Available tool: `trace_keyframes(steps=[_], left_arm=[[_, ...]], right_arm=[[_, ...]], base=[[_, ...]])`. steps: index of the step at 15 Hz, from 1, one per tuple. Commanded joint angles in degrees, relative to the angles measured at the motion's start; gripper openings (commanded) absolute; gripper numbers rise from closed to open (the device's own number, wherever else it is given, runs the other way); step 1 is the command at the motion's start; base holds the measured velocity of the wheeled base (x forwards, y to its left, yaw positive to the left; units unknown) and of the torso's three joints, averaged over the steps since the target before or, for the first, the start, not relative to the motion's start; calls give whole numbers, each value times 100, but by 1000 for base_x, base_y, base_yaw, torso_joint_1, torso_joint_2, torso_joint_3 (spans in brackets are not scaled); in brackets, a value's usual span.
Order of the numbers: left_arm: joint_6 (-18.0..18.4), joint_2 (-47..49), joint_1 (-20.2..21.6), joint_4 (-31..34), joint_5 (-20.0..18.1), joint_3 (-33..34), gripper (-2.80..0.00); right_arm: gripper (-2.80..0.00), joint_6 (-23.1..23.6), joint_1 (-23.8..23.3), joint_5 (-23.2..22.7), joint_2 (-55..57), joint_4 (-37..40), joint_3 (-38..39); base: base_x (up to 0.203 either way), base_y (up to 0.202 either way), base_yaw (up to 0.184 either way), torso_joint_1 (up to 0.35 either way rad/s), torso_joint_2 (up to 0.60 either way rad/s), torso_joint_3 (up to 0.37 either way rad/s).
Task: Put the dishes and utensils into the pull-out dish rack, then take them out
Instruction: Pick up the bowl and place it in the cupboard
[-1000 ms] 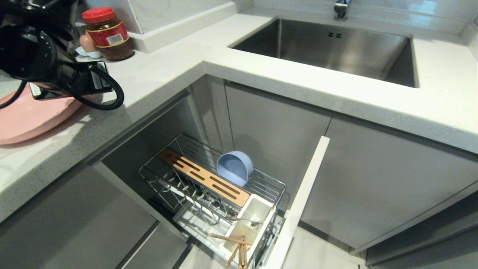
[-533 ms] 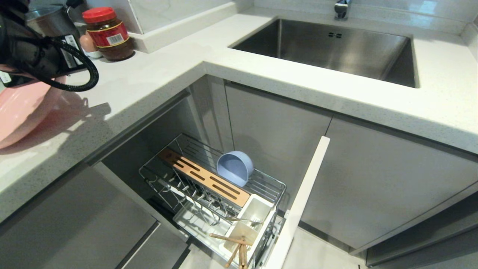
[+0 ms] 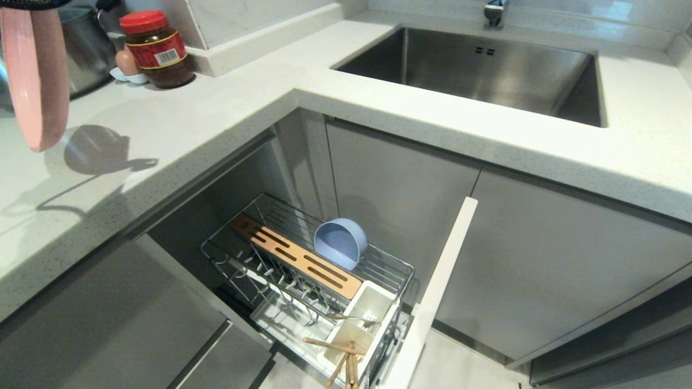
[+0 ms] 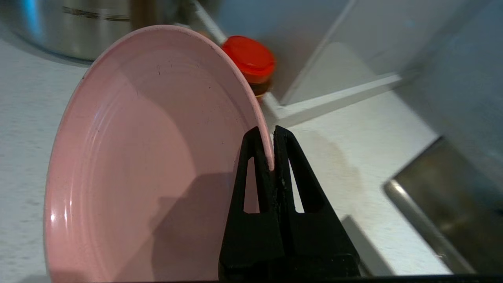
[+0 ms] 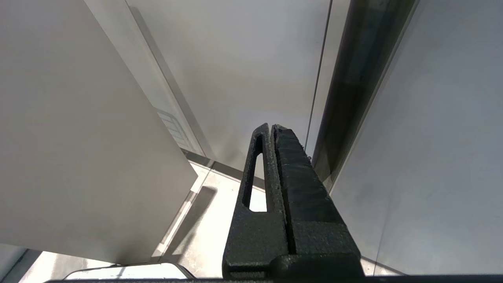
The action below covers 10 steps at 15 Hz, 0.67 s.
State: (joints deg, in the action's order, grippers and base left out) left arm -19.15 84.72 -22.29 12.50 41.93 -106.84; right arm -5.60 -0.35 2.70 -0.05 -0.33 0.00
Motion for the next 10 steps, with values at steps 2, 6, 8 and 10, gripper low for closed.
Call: trace_keyframes(steps=[2, 6, 8, 10], left_arm=[[-23, -85, -1067, -733, 323, -64, -280], [26, -73, -2462, -1725, 666, -71, -280], [-35, -54, -3209, -1976, 694, -64, -280], [-64, 55, -3750, -2470, 712, 82, -280]], right_arm=[[-280, -3, 0, 2, -20, -2, 0], [-280, -3, 0, 2, -13, -2, 0], [-280, -3, 0, 2, -13, -2, 0], [-280, -3, 0, 2, -13, -2, 0]], base=[[0, 0, 0, 0, 0, 0], [0, 0, 0, 0, 0, 0], [0, 0, 0, 0, 0, 0], [0, 0, 0, 0, 0, 0]])
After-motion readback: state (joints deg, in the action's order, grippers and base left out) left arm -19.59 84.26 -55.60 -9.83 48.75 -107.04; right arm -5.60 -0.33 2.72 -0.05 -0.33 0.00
